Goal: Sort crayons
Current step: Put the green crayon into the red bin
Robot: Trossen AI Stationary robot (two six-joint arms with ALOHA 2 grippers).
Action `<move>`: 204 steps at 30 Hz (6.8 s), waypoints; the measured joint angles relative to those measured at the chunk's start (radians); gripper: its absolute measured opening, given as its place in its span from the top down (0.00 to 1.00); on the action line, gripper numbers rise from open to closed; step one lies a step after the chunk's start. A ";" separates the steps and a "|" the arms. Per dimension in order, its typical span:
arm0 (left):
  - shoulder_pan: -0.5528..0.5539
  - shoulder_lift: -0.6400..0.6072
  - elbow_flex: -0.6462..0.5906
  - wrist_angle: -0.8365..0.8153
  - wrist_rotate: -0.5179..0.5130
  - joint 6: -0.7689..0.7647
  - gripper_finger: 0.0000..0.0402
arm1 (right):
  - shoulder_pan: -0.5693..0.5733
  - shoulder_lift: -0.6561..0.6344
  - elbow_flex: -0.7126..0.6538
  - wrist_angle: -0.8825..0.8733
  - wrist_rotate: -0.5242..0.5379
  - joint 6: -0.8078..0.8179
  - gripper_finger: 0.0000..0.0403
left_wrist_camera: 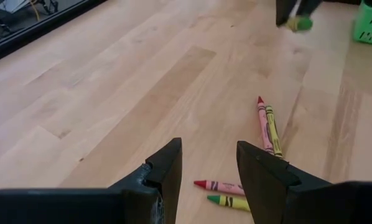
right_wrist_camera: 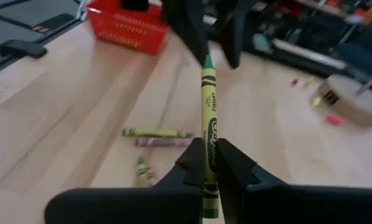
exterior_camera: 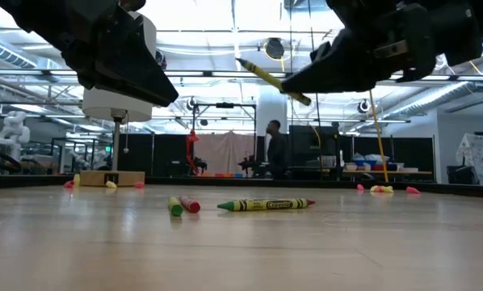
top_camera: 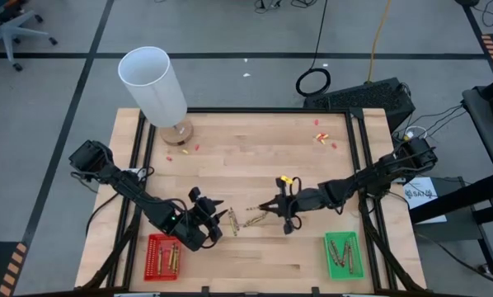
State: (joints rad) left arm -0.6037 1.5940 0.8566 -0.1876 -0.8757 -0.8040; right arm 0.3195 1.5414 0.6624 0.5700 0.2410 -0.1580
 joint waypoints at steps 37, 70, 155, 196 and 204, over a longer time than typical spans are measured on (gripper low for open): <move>-0.001 -0.001 0.000 -0.001 0.008 0.000 0.62 | 0.003 0.000 0.000 0.054 0.017 -0.364 0.99; -0.001 -0.002 0.001 0.297 -0.009 0.478 0.59 | 0.003 0.000 0.000 0.036 0.016 -0.444 0.99; 0.152 0.122 0.000 0.791 0.301 0.994 0.87 | -0.012 0.000 0.001 0.115 -0.112 -0.080 0.99; -0.120 -0.182 0.000 0.155 0.269 0.335 0.93 | 0.065 -0.002 0.001 0.003 -0.088 0.093 0.61; -0.193 -0.304 0.000 -0.125 0.595 -0.012 0.93 | 0.078 -0.001 0.001 -0.014 -0.089 0.095 0.61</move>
State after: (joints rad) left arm -0.7968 1.2898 0.8570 -0.3126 -0.2806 -0.8162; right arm 0.3977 1.5402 0.6632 0.5556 0.1524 -0.0631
